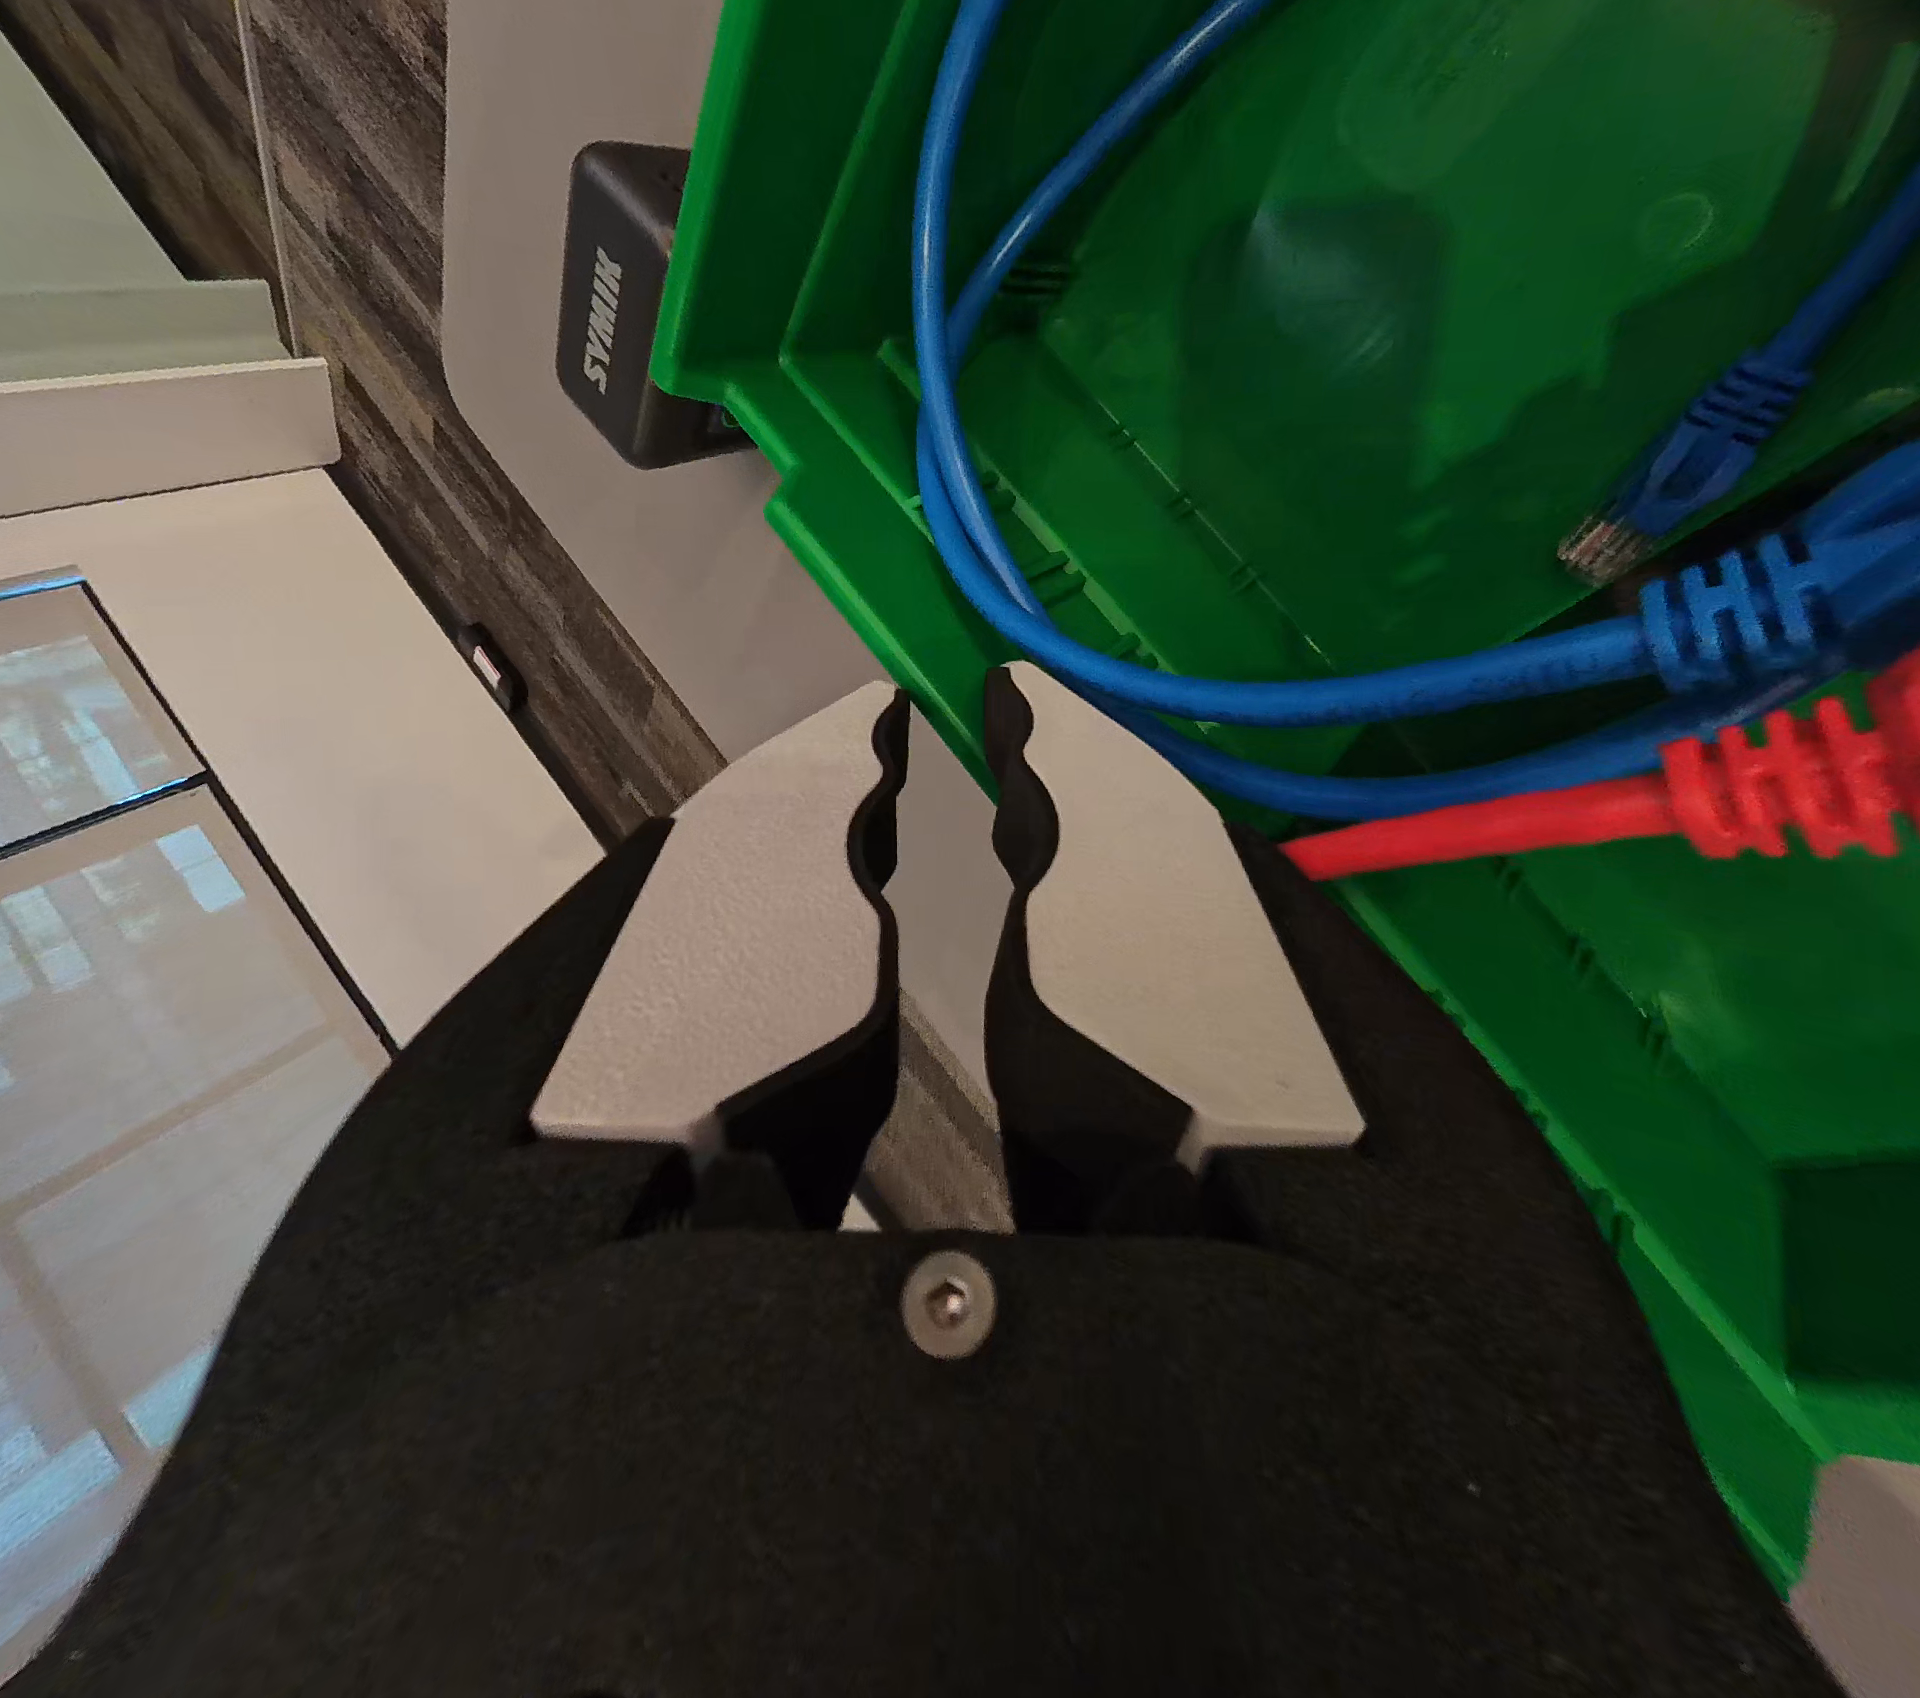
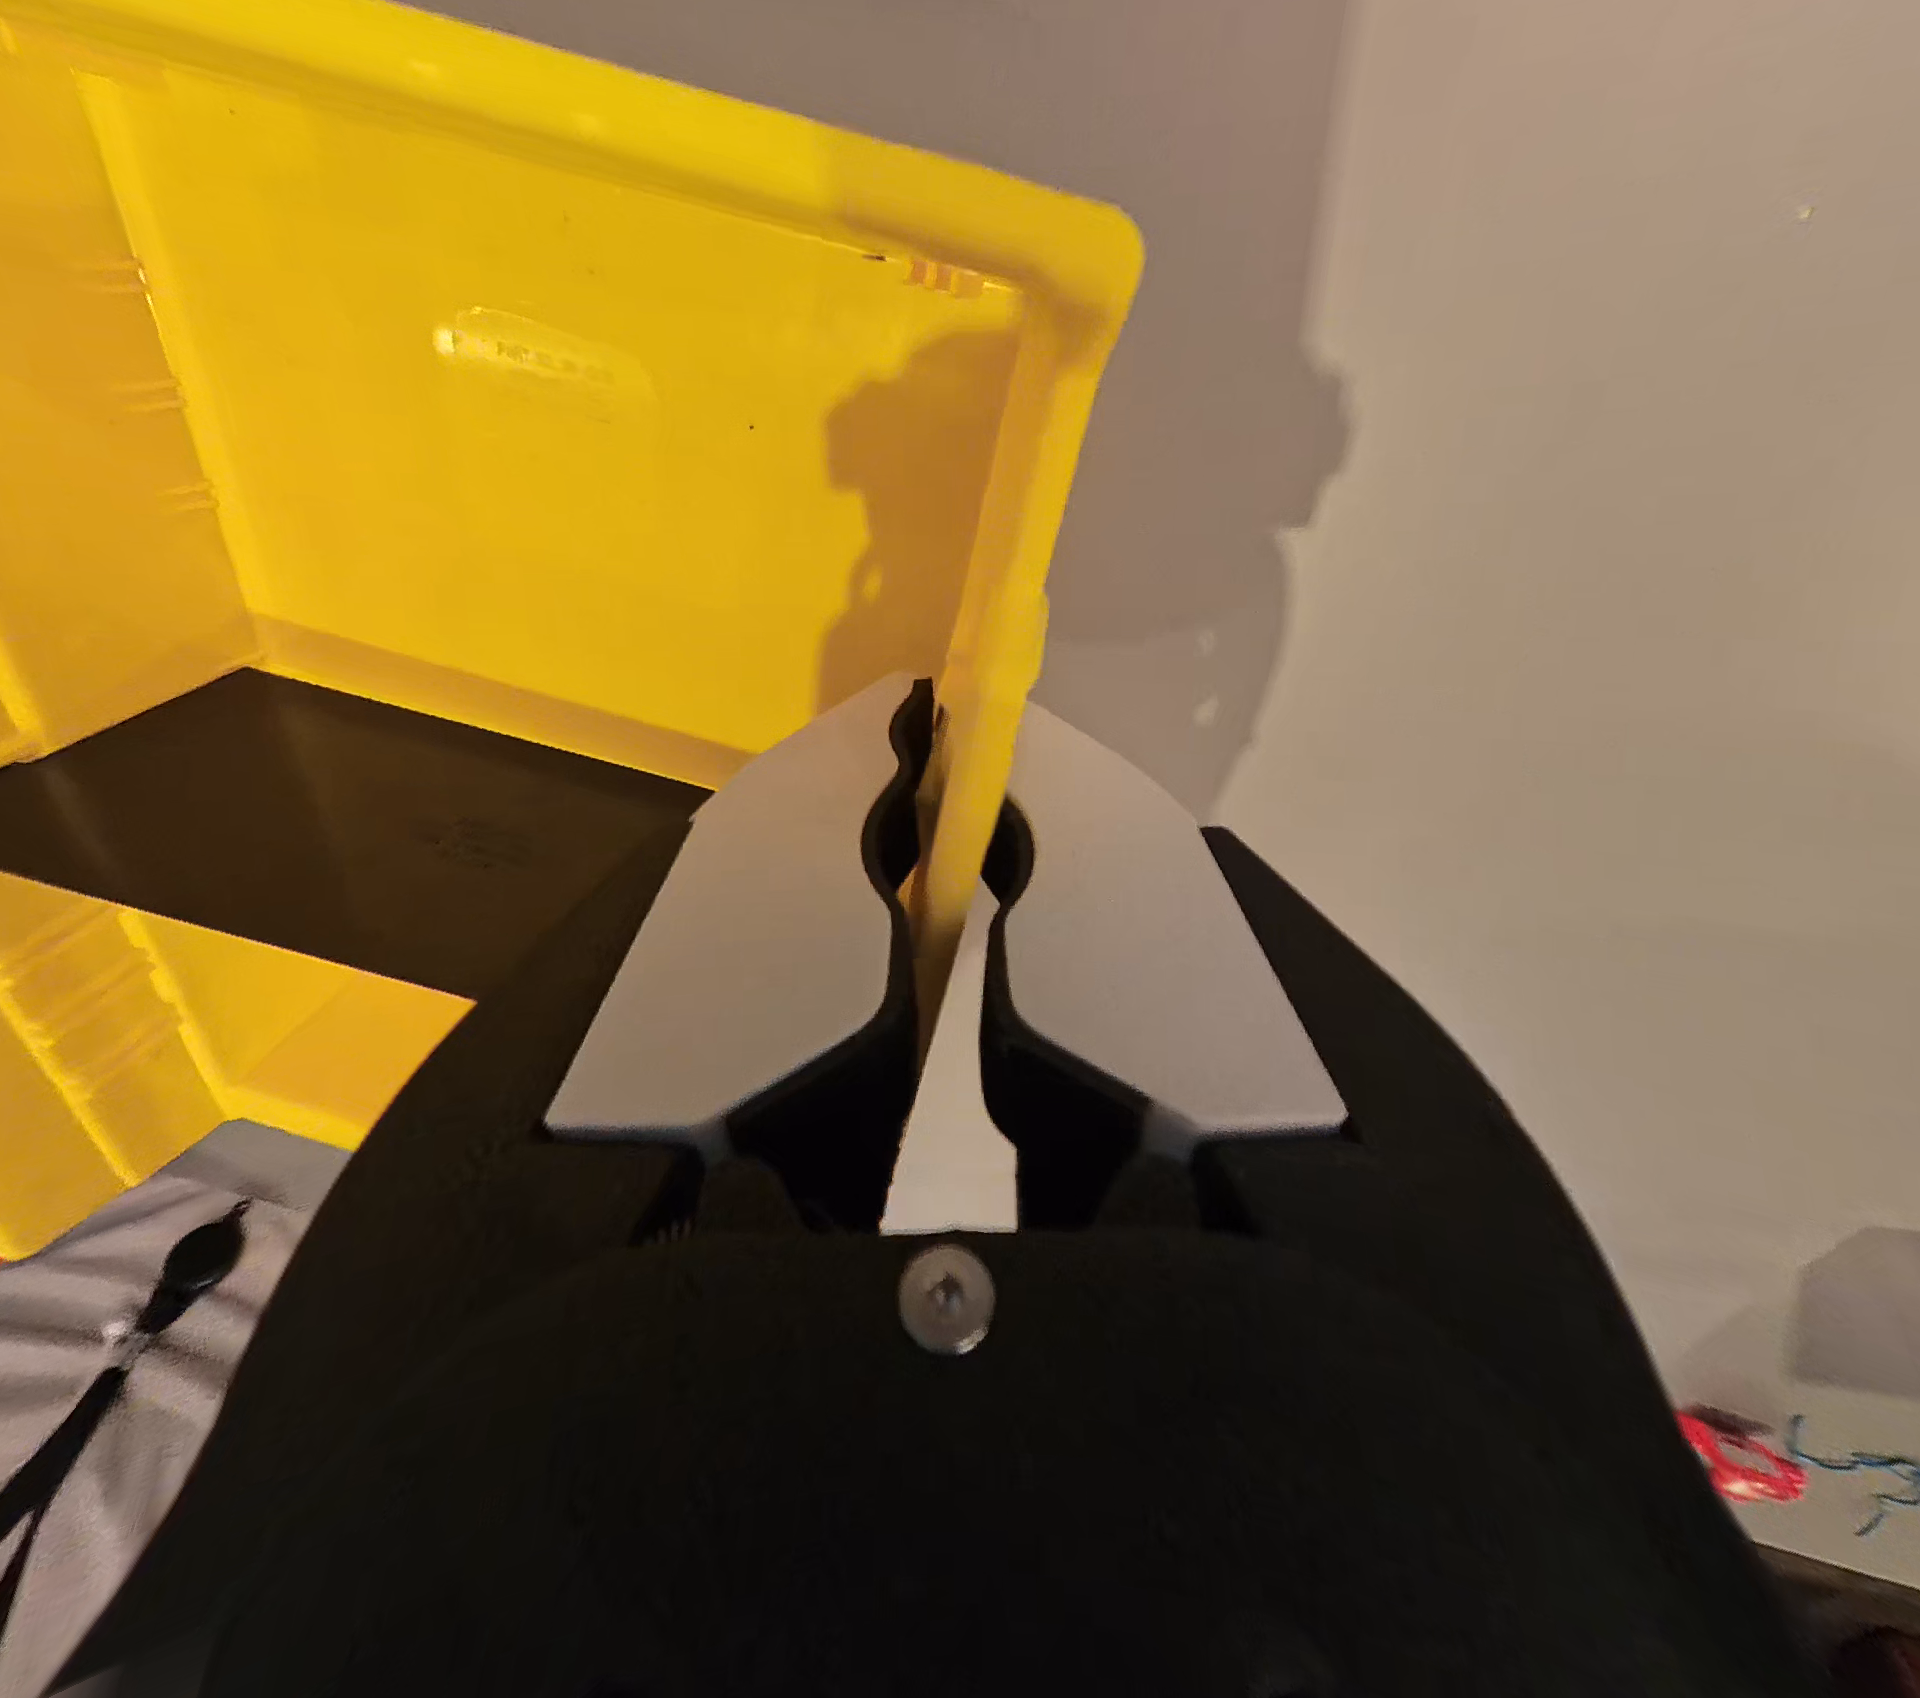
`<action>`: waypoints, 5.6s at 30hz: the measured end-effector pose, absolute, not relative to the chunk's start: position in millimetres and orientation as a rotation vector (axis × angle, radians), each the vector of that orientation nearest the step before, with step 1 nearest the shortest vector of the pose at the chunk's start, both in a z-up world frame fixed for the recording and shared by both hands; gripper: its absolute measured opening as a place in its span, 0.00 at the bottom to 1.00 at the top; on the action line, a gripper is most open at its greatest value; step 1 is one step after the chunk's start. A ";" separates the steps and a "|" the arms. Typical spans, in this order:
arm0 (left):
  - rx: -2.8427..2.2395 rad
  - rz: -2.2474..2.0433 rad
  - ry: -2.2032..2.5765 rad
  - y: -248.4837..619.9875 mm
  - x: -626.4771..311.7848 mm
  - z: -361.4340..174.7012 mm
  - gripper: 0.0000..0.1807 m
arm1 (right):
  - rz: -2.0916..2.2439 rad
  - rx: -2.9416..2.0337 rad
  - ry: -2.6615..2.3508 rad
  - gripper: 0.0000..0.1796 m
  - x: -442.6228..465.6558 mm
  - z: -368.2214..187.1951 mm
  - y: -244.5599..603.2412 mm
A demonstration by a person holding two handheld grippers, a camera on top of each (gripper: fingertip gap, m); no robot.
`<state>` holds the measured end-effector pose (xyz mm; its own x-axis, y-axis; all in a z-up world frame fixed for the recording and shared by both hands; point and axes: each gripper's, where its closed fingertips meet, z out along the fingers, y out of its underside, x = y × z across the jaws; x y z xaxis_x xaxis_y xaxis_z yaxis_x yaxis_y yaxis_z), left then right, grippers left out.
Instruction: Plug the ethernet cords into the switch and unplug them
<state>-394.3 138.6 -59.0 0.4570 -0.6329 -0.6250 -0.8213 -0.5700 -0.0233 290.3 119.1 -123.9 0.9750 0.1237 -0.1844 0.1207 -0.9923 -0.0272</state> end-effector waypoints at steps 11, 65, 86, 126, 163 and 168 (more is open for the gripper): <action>-2.398 0.816 1.231 139.7 -397.5 -59.1 0.07 | 0.257 -3.052 -0.207 0.04 295.0 -124.1 123.8; -1.810 0.275 0.924 105.4 -339.3 87.3 0.31 | 0.014 -2.556 -0.486 0.20 320.6 -27.8 134.8; -1.654 0.293 1.513 59.4 -271.9 -28.1 0.36 | 0.086 -1.172 -0.419 0.41 177.8 228.2 33.3; -1.450 0.644 1.490 81.1 -281.5 79.1 0.15 | 0.122 -1.351 -0.710 0.24 127.7 156.4 58.4; -0.950 0.246 1.339 44.2 -69.4 152.0 0.15 | 0.073 -1.418 -0.637 0.23 189.0 152.9 37.5; -0.956 0.157 1.420 47.6 -61.0 95.6 0.14 | 0.159 -1.283 -0.759 0.22 151.7 172.3 16.8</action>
